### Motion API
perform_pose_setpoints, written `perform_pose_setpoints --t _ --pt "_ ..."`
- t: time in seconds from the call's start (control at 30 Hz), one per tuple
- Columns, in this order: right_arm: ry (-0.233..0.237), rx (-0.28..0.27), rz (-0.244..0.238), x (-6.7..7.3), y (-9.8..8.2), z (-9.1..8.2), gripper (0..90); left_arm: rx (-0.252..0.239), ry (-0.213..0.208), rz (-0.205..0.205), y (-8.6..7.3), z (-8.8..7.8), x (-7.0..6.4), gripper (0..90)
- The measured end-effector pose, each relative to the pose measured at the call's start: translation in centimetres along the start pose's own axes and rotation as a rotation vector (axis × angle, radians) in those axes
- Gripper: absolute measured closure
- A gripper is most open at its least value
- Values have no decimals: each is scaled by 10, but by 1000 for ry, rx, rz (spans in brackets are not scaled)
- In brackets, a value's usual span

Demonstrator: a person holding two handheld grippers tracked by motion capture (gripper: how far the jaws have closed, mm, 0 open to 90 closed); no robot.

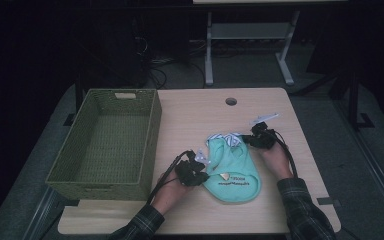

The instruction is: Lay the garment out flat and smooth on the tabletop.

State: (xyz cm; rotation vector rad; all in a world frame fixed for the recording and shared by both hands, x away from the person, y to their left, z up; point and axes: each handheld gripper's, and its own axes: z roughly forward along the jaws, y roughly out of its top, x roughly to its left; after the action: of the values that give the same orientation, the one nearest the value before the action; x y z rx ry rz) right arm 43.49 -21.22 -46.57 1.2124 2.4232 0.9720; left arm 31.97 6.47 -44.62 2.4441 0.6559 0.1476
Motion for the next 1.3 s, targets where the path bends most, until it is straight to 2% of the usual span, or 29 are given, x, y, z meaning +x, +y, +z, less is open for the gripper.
perform_pose_setpoints --t 0.1,0.13,0.23,0.33,0.4,0.5,0.53,0.57,0.63,0.77,1.0,1.1,1.17,1.3 --pt "16 -23 19 2 1 -9 790 -26 7 -14 0 -4 2 734" --pt "23 -33 11 1 1 -12 783 -38 4 -18 0 -5 4 714" --pt "35 -43 9 5 1 -23 781 -68 5 -26 0 -10 7 711" --pt "59 -51 16 8 0 -33 837 -83 -2 -34 1 -14 10 771" --pt "60 -58 20 12 -3 -40 891 -85 -8 -38 2 -15 13 841" --pt "58 -66 17 17 -11 -47 897 -89 -1 -36 8 -14 16 895" --pt "63 -70 6 18 -14 -49 897 -93 2 -38 10 -13 16 895" --pt "64 -67 15 21 -17 -52 898 -87 2 -32 12 -12 18 895" --pt "62 -65 -9 25 -24 -57 897 -88 6 -31 16 -8 19 895" --pt "72 -74 -9 33 -39 -69 897 -78 9 -32 25 2 24 895" --pt "90 -46 -15 46 -60 -77 898 -67 15 -40 35 23 35 895" --pt "101 -33 -13 50 -67 -77 897 -66 11 -35 37 31 38 895" --pt "107 -11 -24 51 -71 -74 898 -43 10 -21 36 37 38 895" --pt "115 26 -42 56 -73 -67 898 -30 14 -10 35 37 34 896"
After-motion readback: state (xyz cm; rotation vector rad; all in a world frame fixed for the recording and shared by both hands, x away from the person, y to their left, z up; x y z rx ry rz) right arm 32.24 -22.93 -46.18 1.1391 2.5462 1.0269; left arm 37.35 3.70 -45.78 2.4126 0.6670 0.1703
